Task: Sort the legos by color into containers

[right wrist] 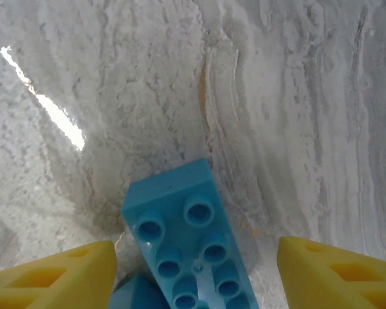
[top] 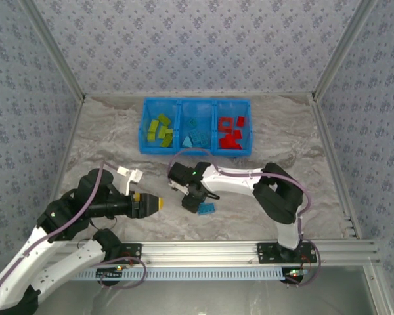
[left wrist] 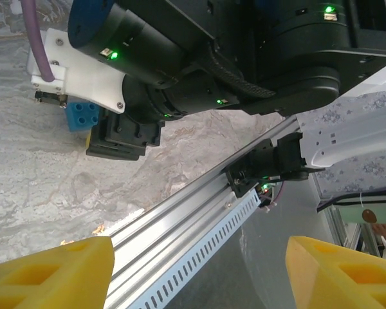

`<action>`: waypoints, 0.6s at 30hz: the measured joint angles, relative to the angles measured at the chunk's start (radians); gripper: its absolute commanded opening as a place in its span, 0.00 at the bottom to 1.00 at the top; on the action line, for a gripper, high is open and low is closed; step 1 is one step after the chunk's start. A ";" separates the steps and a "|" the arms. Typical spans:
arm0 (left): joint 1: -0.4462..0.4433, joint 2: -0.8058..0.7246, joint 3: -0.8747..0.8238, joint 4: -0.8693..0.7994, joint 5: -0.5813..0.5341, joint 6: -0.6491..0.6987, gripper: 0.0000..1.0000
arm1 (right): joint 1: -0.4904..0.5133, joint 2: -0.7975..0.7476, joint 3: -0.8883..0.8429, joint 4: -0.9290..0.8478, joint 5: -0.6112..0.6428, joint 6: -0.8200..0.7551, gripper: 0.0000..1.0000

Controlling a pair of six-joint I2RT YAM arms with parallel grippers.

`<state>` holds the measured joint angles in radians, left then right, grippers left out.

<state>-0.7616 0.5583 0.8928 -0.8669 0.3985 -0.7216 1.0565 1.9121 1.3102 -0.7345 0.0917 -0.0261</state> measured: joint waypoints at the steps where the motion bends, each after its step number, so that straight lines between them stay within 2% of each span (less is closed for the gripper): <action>1: 0.000 0.001 -0.001 0.001 -0.002 -0.003 0.71 | 0.000 0.011 0.007 0.000 0.003 0.000 0.59; 10: 0.000 0.003 -0.019 0.033 -0.025 -0.008 0.70 | -0.005 0.040 0.018 0.005 0.026 0.008 0.38; 18: -0.024 0.021 -0.045 0.107 -0.084 -0.039 0.69 | -0.038 0.030 0.063 0.000 0.049 0.030 0.30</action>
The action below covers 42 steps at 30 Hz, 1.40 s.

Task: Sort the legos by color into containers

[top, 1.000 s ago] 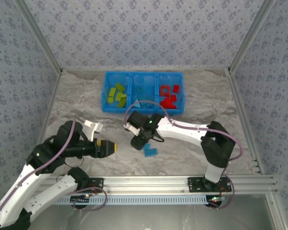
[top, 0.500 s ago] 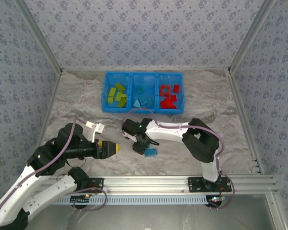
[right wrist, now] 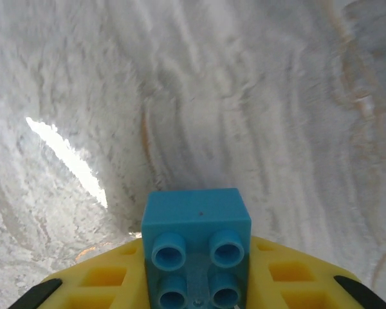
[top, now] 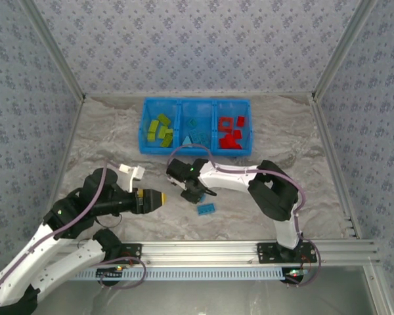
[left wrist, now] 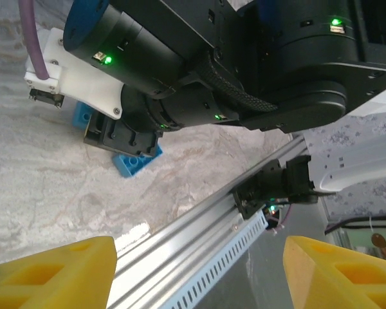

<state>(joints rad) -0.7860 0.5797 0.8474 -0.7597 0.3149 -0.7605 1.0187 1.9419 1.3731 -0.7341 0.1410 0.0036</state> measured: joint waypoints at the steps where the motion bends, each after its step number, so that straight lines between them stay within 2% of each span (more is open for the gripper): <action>1: -0.008 0.014 0.007 0.005 -0.021 0.000 0.69 | -0.011 -0.007 0.017 -0.005 0.003 0.007 0.30; 10: -0.103 0.242 0.208 0.057 -0.315 0.052 0.67 | -0.195 -0.012 0.371 -0.023 0.080 0.082 0.30; 14: -0.146 0.311 0.245 0.085 -0.455 0.081 0.67 | -0.258 0.086 0.557 -0.022 0.151 0.119 0.31; 19: -0.188 0.379 0.271 0.126 -0.570 0.112 0.67 | -0.317 0.286 0.779 -0.039 0.192 0.138 0.31; 25: -0.231 0.423 0.271 0.151 -0.641 0.136 0.67 | -0.354 0.490 0.968 -0.061 0.248 0.145 0.31; 34: -0.237 0.457 0.272 0.180 -0.660 0.151 0.67 | -0.373 0.629 1.098 -0.064 0.287 0.154 0.33; 40: -0.237 0.459 0.272 0.181 -0.660 0.166 0.67 | -0.385 0.686 1.135 -0.091 0.293 0.187 0.51; 42: -0.237 0.463 0.272 0.181 -0.660 0.171 0.67 | -0.386 0.688 1.135 -0.105 0.293 0.191 0.54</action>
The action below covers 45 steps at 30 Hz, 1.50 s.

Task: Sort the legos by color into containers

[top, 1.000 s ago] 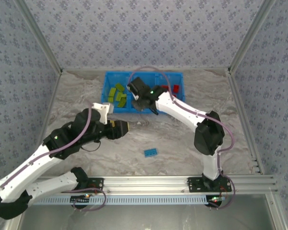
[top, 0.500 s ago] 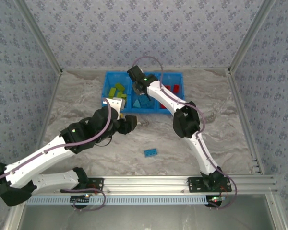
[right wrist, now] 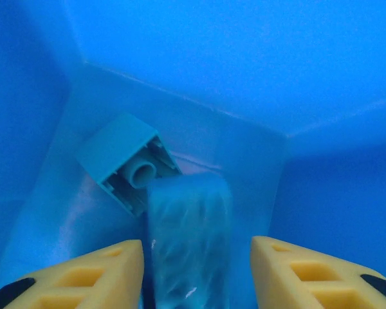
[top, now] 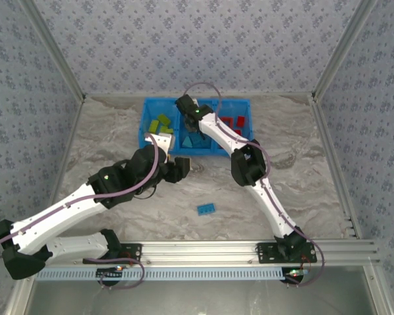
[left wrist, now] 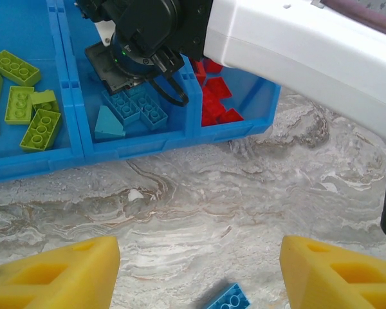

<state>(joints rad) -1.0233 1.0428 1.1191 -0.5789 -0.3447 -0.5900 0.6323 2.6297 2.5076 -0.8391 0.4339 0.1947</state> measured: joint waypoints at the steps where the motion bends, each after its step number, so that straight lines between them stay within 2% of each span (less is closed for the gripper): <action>1: 0.000 0.004 0.000 0.000 0.000 0.003 0.67 | 0.000 0.000 0.000 0.001 0.001 0.000 0.54; 6: -0.004 0.015 0.000 -0.002 0.024 0.029 0.68 | 0.005 -0.035 -0.008 0.000 0.004 -0.004 0.52; 11: -0.006 0.046 0.017 -0.042 0.074 0.101 0.70 | 0.019 -0.190 -0.026 -0.001 0.004 -0.011 0.48; 15: -0.006 0.043 0.009 -0.056 0.121 0.150 0.71 | 0.029 -0.448 -0.159 0.019 -0.012 -0.011 0.48; 19: -0.007 0.038 -0.037 -0.051 0.175 0.190 0.71 | 0.028 -0.821 -0.467 0.074 -0.073 -0.025 0.48; 23: -0.028 0.055 -0.088 -0.042 0.206 0.239 0.71 | 0.010 -1.205 -0.799 0.094 -0.219 -0.030 0.49; 26: -0.046 0.098 -0.112 -0.025 0.227 0.281 0.71 | -0.002 -1.434 -0.983 0.077 -0.359 -0.034 0.51; 32: -0.078 0.286 -0.113 -0.007 0.262 0.377 0.71 | -0.002 -1.781 -1.197 -0.041 -0.688 -0.027 0.63; 38: -0.098 0.535 -0.072 -0.026 0.277 0.452 0.74 | 0.008 -1.972 -1.378 -0.056 -0.973 0.037 0.72; 45: -0.108 0.695 -0.001 -0.030 0.304 0.512 0.75 | 0.014 -2.002 -1.420 -0.056 -1.064 0.087 0.72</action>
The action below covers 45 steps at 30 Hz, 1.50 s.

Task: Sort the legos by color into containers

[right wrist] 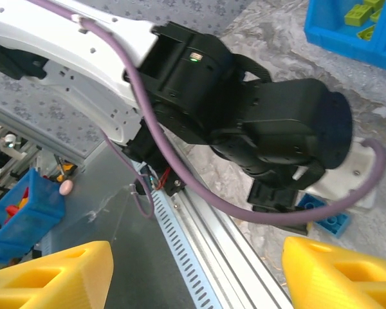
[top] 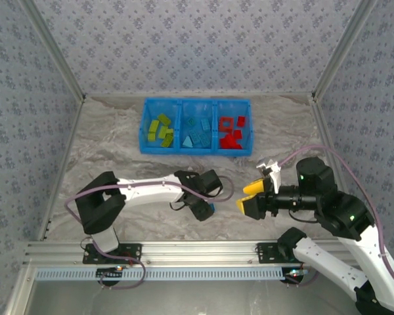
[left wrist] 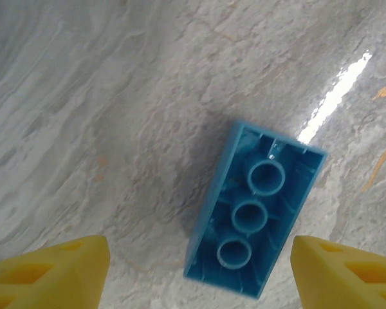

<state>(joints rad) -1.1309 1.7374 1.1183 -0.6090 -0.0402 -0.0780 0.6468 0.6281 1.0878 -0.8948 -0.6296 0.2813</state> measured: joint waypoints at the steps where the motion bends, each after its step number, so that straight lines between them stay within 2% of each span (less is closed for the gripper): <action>1: -0.002 0.011 0.008 0.000 0.004 0.005 0.75 | 0.000 0.000 -0.001 0.003 -0.004 0.002 0.72; 4: -0.011 0.050 0.040 0.000 0.023 0.021 0.71 | 0.002 0.003 -0.005 0.008 -0.008 0.008 0.71; 10: -0.017 0.119 0.061 0.000 0.028 0.039 0.55 | 0.002 0.016 -0.022 0.024 -0.007 0.019 0.70; 14: -0.017 0.123 0.069 0.008 0.017 0.040 0.34 | 0.004 0.019 -0.029 0.033 -0.007 0.023 0.69; 19: -0.004 0.106 0.078 0.000 -0.021 0.020 0.32 | 0.007 0.038 -0.027 0.043 -0.011 0.018 0.68; 23: 0.109 0.026 0.130 -0.026 -0.020 0.005 0.32 | 0.027 0.129 -0.001 0.079 -0.002 -0.005 0.68; 28: 0.345 -0.021 0.333 -0.026 0.021 -0.021 0.32 | 0.064 0.289 0.038 0.195 0.066 -0.028 0.67; 32: 0.475 0.037 0.534 -0.034 0.047 -0.044 0.31 | 0.081 0.375 0.040 0.308 0.175 -0.038 0.66; 39: 0.535 0.353 0.900 -0.094 0.023 -0.105 0.28 | 0.132 0.462 0.022 0.526 0.500 -0.064 0.66; 45: 0.536 0.620 1.188 -0.187 -0.053 -0.172 0.27 | 0.135 0.517 0.021 0.609 0.662 -0.061 0.66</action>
<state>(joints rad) -0.5953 2.3573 2.3066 -0.7963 -0.0933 -0.2497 0.7815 1.1446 1.1091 -0.2859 0.0322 0.2207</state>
